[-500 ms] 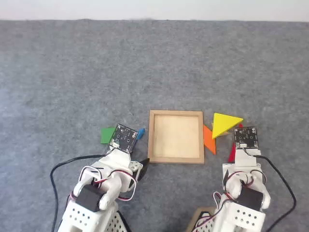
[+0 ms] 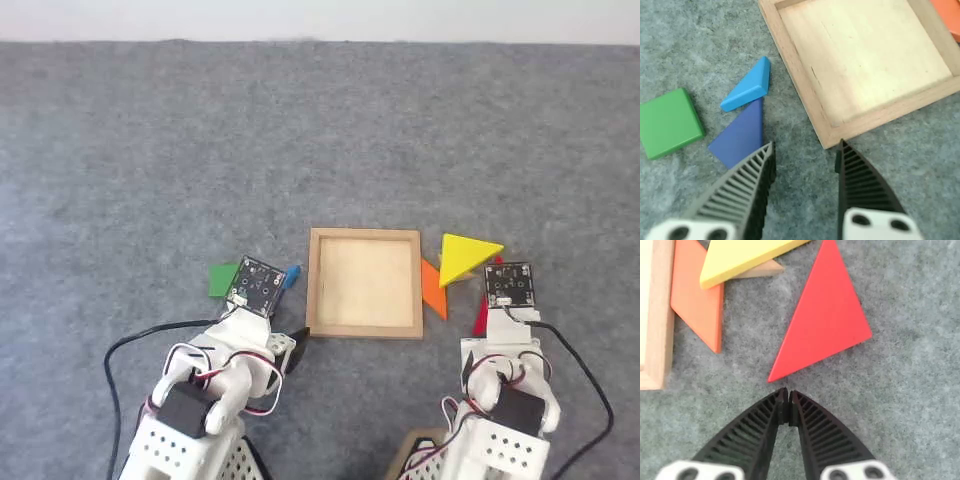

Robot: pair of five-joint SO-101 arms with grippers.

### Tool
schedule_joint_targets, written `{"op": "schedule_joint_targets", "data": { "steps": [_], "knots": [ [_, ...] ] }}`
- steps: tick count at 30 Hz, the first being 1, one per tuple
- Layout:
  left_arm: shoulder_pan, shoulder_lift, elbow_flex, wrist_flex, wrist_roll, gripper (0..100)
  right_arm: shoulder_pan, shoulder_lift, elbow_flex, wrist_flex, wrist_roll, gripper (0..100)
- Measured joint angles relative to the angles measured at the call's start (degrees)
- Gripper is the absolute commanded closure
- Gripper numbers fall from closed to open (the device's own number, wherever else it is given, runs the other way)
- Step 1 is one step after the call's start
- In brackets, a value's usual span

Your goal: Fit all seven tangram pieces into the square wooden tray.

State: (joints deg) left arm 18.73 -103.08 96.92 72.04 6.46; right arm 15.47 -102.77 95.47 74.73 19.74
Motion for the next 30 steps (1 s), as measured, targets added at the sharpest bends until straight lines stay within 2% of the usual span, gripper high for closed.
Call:
{"op": "schedule_joint_targets", "data": {
  "steps": [10, 15, 18, 23, 30],
  "knots": [
    [0.0, 0.0, 0.0, 0.0, 0.0, 80, -0.2, 0.0, 0.0, 0.0, 0.0, 98.3],
    [0.0, 0.0, 0.0, 0.0, 0.0, 80, -4.9, 0.0, 0.0, -0.2, 0.0, 98.3],
    [0.0, 0.0, 0.0, 0.0, 0.0, 80, -5.4, 0.0, 0.0, -4.8, 0.3, 98.3],
    [0.0, 0.0, 0.0, 0.0, 0.0, 80, -6.2, 0.0, -1.7, -10.7, 9.8, 98.3],
    [0.0, 0.0, 0.0, 0.0, 0.0, 80, -6.9, 0.1, -12.7, -11.3, 9.1, 98.3]
  ]
}}
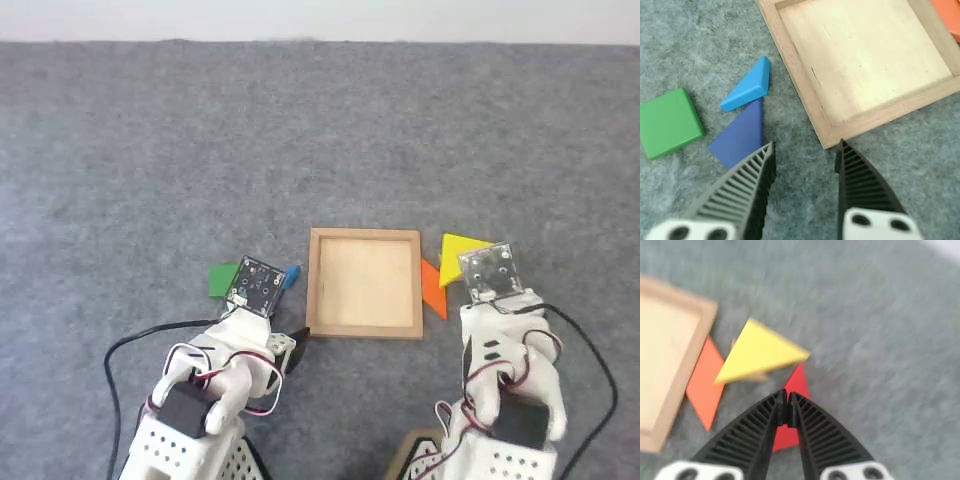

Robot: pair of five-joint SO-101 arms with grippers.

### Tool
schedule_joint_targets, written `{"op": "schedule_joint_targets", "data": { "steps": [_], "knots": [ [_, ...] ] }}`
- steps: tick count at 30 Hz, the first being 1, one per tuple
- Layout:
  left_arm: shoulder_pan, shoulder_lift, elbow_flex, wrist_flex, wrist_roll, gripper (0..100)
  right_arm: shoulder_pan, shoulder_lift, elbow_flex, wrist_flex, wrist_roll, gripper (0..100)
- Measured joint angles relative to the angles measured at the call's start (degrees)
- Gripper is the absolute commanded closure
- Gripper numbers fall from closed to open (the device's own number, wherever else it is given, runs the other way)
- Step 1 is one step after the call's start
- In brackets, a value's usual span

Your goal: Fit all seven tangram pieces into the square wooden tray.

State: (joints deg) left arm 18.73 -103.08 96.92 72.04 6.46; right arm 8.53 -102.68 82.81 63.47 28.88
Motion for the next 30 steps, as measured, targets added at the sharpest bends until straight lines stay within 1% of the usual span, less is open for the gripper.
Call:
{"op": "schedule_joint_targets", "data": {
  "steps": [1, 5, 12, 14, 18, 21, 25, 27, 30],
  "knots": [
    [0.0, 0.0, 0.0, 0.0, 0.0, 80, -0.1, 0.6, -2.1, 0.9, 0.0, 98.2],
    [0.0, 0.0, 0.0, 0.0, 0.0, 80, 0.1, 13.3, -10.6, 2.2, -0.1, 98.2],
    [0.0, 0.0, 0.0, 0.0, 0.0, 80, -0.1, 50.9, -28.4, 2.4, -1.1, 97.3],
    [0.0, 0.0, 0.0, 0.0, 0.0, 80, -0.1, 61.3, -32.4, 2.4, -1.8, 92.6],
    [0.0, 0.0, 0.0, 0.0, 0.0, 80, 0.1, 77.8, -38.9, 2.4, -0.7, 78.5],
    [0.0, 0.0, 0.0, 0.0, 0.0, 80, 0.1, 84.9, -41.0, 2.4, 3.0, 73.3],
    [0.0, 0.0, 0.0, 0.0, 0.0, 80, 0.1, 91.2, -41.0, 2.1, 4.0, 72.7],
    [0.0, 0.0, 0.0, 0.0, 0.0, 80, 0.5, 93.3, -41.0, 0.7, 1.3, 72.7],
    [0.0, 0.0, 0.0, 0.0, 0.0, 80, 1.2, 95.7, -41.0, -1.8, -4.7, 72.5]
  ]
}}
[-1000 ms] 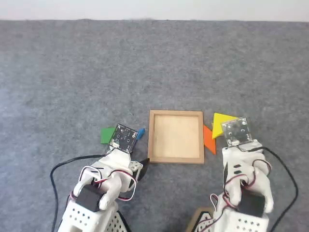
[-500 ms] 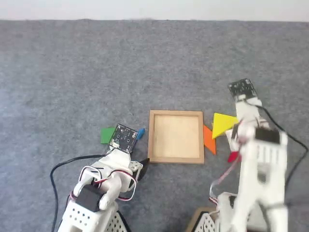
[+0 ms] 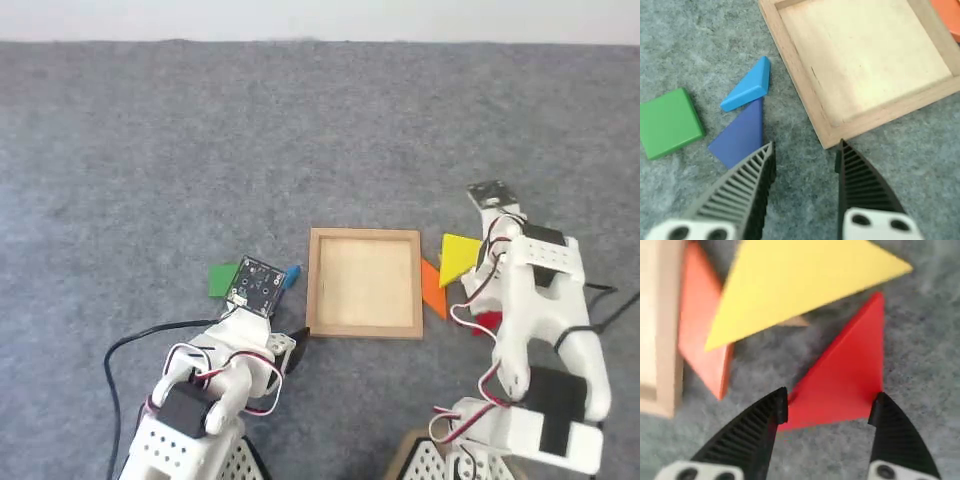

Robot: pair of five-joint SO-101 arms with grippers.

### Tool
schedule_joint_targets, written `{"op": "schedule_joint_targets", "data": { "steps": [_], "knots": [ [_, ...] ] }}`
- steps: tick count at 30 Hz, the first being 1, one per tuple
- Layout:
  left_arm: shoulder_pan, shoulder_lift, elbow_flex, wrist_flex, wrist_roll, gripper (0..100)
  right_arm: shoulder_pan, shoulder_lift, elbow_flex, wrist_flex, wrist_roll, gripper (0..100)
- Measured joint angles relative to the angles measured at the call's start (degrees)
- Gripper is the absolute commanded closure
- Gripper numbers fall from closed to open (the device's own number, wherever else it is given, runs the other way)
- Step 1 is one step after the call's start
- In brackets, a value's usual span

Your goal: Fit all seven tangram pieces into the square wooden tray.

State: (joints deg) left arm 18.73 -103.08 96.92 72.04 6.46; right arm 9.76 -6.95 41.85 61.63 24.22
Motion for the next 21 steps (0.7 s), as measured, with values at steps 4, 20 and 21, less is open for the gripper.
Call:
{"op": "schedule_joint_targets", "data": {
  "steps": [4, 20, 21],
  "knots": [
    [0.0, 0.0, 0.0, 0.0, 0.0, 80, -0.2, 0.6, -0.8, -0.8, -5.8, 72.0],
    [0.0, 0.0, 0.0, 0.0, 0.0, 80, -1.8, 3.8, -1.9, -0.8, -12.9, 59.7],
    [0.0, 0.0, 0.0, 0.0, 0.0, 80, -1.4, 2.5, -1.5, -0.8, -15.0, 59.7]
  ]
}}
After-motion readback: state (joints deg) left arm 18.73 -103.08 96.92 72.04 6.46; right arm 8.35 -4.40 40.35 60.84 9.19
